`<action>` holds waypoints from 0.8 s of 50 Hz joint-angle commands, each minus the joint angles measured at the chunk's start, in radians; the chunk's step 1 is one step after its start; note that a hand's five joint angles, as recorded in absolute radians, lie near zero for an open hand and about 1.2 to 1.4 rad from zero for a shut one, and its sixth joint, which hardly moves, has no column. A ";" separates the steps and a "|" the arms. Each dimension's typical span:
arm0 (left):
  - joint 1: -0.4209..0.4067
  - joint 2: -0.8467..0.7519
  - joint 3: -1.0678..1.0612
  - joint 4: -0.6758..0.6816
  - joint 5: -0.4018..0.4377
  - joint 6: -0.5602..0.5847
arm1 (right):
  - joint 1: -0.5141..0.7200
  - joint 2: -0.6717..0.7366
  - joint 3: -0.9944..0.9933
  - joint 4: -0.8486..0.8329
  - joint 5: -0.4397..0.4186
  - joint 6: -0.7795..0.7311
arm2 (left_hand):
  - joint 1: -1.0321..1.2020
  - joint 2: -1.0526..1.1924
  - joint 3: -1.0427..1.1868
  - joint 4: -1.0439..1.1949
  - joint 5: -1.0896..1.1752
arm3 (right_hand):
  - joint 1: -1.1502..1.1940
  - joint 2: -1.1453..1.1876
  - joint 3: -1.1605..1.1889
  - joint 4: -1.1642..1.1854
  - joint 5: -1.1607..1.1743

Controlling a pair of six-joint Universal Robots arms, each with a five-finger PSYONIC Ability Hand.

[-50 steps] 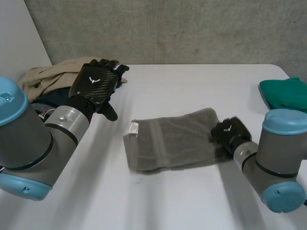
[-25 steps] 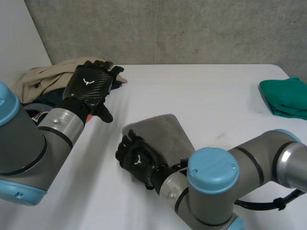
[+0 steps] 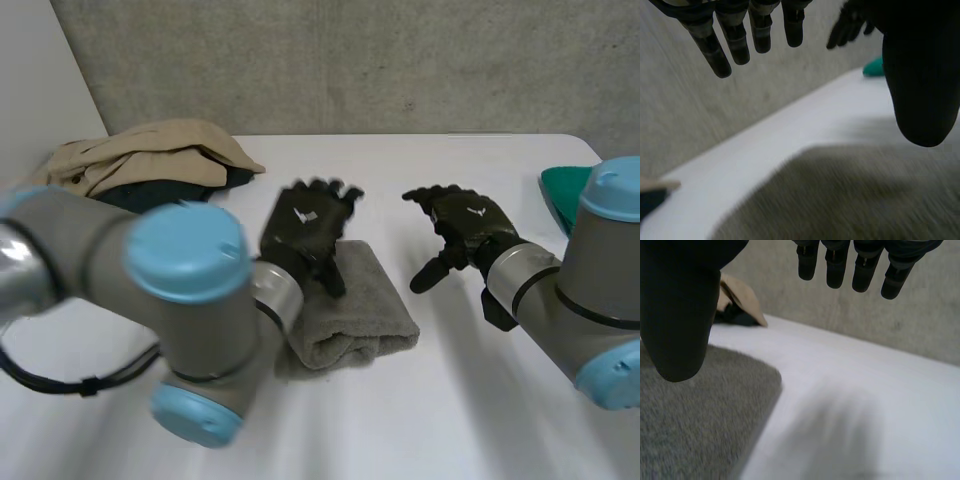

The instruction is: Fold the laundry.

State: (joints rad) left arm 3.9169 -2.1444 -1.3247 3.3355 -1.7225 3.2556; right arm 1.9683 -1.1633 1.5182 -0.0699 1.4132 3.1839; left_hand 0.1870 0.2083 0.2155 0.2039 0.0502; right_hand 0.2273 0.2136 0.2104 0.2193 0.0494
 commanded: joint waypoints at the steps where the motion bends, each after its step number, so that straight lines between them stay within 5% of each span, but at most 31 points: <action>1: -0.045 -0.118 0.039 -0.034 -0.141 0.013 | 0.017 0.097 -0.065 0.048 0.003 -0.009 | -0.009 -0.030 -0.037 -0.026 -0.046 | -0.053 -0.039 -0.036 -0.045 -0.049; 9: -0.027 -0.111 -0.004 -0.093 -0.147 0.038 | 0.056 0.166 -0.115 0.091 -0.048 -0.009 | -0.009 -0.030 -0.037 -0.026 -0.046 | -0.053 -0.039 -0.036 -0.045 -0.049; 18: 0.097 -0.040 -0.100 -0.091 -0.143 0.220 | 0.135 0.220 -0.139 0.090 -0.069 -0.013 | -0.009 -0.030 -0.037 -0.026 -0.046 | -0.053 -0.039 -0.036 -0.045 -0.049; 25: 0.105 -0.042 -0.131 -0.082 -0.138 0.291 | 0.145 0.270 -0.144 0.088 -0.059 -0.030 | 0.006 -0.015 -0.023 -0.011 -0.032 | -0.053 -0.039 -0.036 -0.045 -0.049; 33: 0.111 0.000 -0.151 -0.080 -0.036 0.288 | 0.145 0.258 -0.158 0.091 -0.005 -0.125 | 0.012 -0.009 -0.017 -0.005 -0.026 | -0.037 -0.023 -0.020 -0.029 -0.033; 40: 0.113 0.142 -0.102 -0.071 0.064 0.267 | 0.211 0.108 -0.119 0.038 0.104 -0.232 | -0.003 -0.024 -0.031 -0.020 -0.041 | -0.034 -0.020 -0.017 -0.026 -0.030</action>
State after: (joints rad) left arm 4.0279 -2.1088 -1.4674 3.2574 -1.7356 3.5415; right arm 2.1259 -0.9525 1.3711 0.0109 1.4319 3.0281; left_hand 0.1844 0.2028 0.2089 0.1989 0.0502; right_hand 0.2273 0.2130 0.2104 0.2192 0.0484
